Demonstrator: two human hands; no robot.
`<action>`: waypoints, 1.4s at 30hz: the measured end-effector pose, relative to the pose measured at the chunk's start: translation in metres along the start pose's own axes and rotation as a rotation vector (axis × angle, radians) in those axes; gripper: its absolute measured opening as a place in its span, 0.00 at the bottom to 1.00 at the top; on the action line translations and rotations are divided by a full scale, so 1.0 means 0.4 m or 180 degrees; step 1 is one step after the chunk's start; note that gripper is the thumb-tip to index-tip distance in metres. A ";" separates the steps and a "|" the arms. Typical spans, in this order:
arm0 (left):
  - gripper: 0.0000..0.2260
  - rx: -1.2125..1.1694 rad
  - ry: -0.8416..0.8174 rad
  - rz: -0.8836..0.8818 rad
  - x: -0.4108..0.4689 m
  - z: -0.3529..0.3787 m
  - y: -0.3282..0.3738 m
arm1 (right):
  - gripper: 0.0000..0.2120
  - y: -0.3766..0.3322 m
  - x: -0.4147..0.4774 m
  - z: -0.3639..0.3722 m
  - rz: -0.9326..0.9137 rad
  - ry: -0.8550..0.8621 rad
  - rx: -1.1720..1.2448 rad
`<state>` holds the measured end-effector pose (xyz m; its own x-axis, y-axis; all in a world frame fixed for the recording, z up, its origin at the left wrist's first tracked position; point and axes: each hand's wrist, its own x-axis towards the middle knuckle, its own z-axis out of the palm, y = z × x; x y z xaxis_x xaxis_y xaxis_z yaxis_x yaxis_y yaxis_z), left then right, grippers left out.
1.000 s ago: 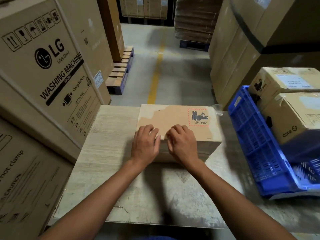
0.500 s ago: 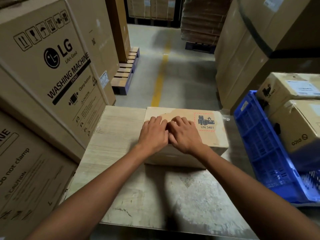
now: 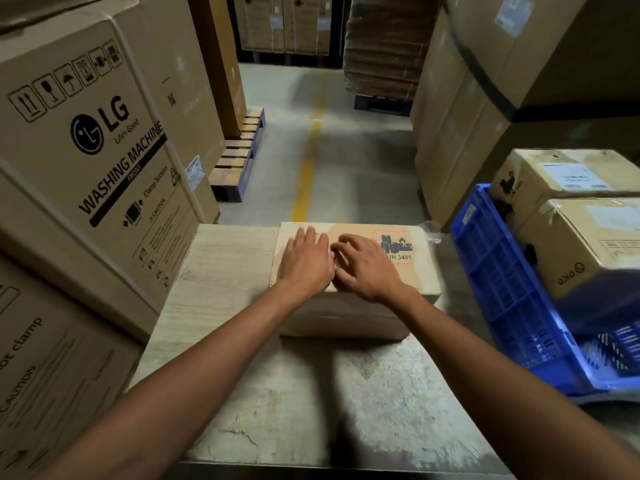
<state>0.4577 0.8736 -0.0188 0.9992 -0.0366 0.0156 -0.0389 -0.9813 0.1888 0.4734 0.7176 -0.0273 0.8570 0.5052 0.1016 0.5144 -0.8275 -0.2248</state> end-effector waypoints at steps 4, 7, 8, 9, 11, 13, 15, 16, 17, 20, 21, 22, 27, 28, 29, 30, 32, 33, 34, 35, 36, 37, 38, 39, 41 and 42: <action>0.20 -0.0520 0.0142 0.0576 -0.015 0.022 0.055 | 0.38 0.026 -0.056 -0.009 0.0837 0.0085 -0.0398; 0.20 -0.0610 0.0244 0.0551 -0.015 0.041 0.060 | 0.45 0.035 -0.062 -0.007 0.0798 -0.0243 -0.0392; 0.20 -0.0617 0.0256 0.0536 -0.009 0.042 0.059 | 0.46 0.038 -0.056 -0.010 0.0775 -0.0328 -0.0390; 0.20 -0.0613 0.0258 0.0544 -0.002 0.040 0.057 | 0.47 0.041 -0.049 -0.012 0.0769 -0.0400 -0.0387; 0.17 -0.0634 0.0386 0.0663 0.002 0.036 0.051 | 0.46 0.048 -0.041 -0.016 0.0772 -0.0444 -0.0356; 0.11 -0.0740 0.0878 0.1017 -0.019 0.042 0.043 | 0.40 0.046 -0.051 -0.013 0.0734 -0.0164 -0.0279; 0.08 -0.0668 0.1346 0.1498 -0.050 0.069 0.030 | 0.26 0.038 -0.077 0.010 0.0431 0.0621 -0.0224; 0.09 -0.0646 0.1457 0.1645 -0.059 0.081 0.025 | 0.19 0.035 -0.091 0.026 0.0229 0.1058 -0.0179; 0.10 -0.0649 0.1483 0.1687 -0.059 0.085 0.023 | 0.14 0.034 -0.102 0.041 0.0085 0.1363 -0.0124; 0.14 -0.0601 0.1551 0.1704 -0.044 0.085 0.023 | 0.11 0.040 -0.107 0.053 0.0035 0.1517 -0.0077; 0.14 -0.0575 0.1573 0.1719 -0.041 0.084 0.026 | 0.11 0.043 -0.101 0.048 0.0040 0.1472 -0.0058; 0.14 -0.0541 0.1558 0.1724 -0.039 0.082 0.029 | 0.12 0.044 -0.097 0.041 0.0018 0.1416 -0.0039; 0.09 -0.0289 0.1486 0.1323 -0.058 0.073 0.075 | 0.14 0.050 -0.120 0.020 0.0655 0.1186 -0.0349; 0.07 -0.0305 0.1492 0.1286 -0.057 0.072 0.087 | 0.14 0.056 -0.131 0.017 0.0977 0.1180 -0.0433; 0.06 -0.0357 0.1467 0.1322 -0.059 0.074 0.100 | 0.14 0.065 -0.145 0.016 0.1205 0.1217 -0.0460; 0.06 -0.0431 0.1434 0.1385 -0.063 0.081 0.115 | 0.15 0.074 -0.160 0.019 0.1290 0.1281 -0.0449; 0.12 -0.0552 0.1341 0.1414 -0.072 0.095 0.138 | 0.15 0.086 -0.185 0.030 0.1173 0.1415 -0.0426; 0.14 -0.0542 0.1296 0.1367 -0.073 0.098 0.145 | 0.14 0.087 -0.193 0.035 0.1106 0.1427 -0.0436; 0.13 -0.0492 0.1280 0.1302 -0.069 0.099 0.150 | 0.13 0.085 -0.197 0.038 0.1073 0.1408 -0.0476; 0.12 -0.0421 0.1258 0.1220 -0.060 0.095 0.153 | 0.13 0.084 -0.195 0.036 0.1067 0.1375 -0.0545; 0.10 -0.0384 0.1182 0.1149 -0.046 0.090 0.157 | 0.12 0.082 -0.189 0.029 0.1081 0.1327 -0.0628; 0.09 -0.0381 0.1027 0.1101 -0.030 0.078 0.162 | 0.11 0.082 -0.178 0.018 0.1114 0.1256 -0.0696; 0.09 -0.0348 0.0854 0.1083 -0.013 0.068 0.167 | 0.11 0.083 -0.163 0.004 0.1165 0.1147 -0.0732; 0.10 -0.0276 0.0698 0.1090 0.005 0.061 0.172 | 0.10 0.085 -0.146 -0.009 0.1221 0.1013 -0.0726; 0.12 -0.0163 0.0479 0.1148 0.030 0.061 0.176 | 0.12 0.093 -0.116 -0.024 0.1251 0.0787 -0.0613; 0.15 -0.0141 0.0399 0.1169 0.038 0.065 0.175 | 0.15 0.098 -0.108 -0.023 0.1203 0.0705 -0.0515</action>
<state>0.4704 0.7995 -0.0310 0.9100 -0.3578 0.2095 -0.3968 -0.8979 0.1904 0.4568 0.6613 -0.0315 0.9618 0.1110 0.2502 0.1479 -0.9799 -0.1336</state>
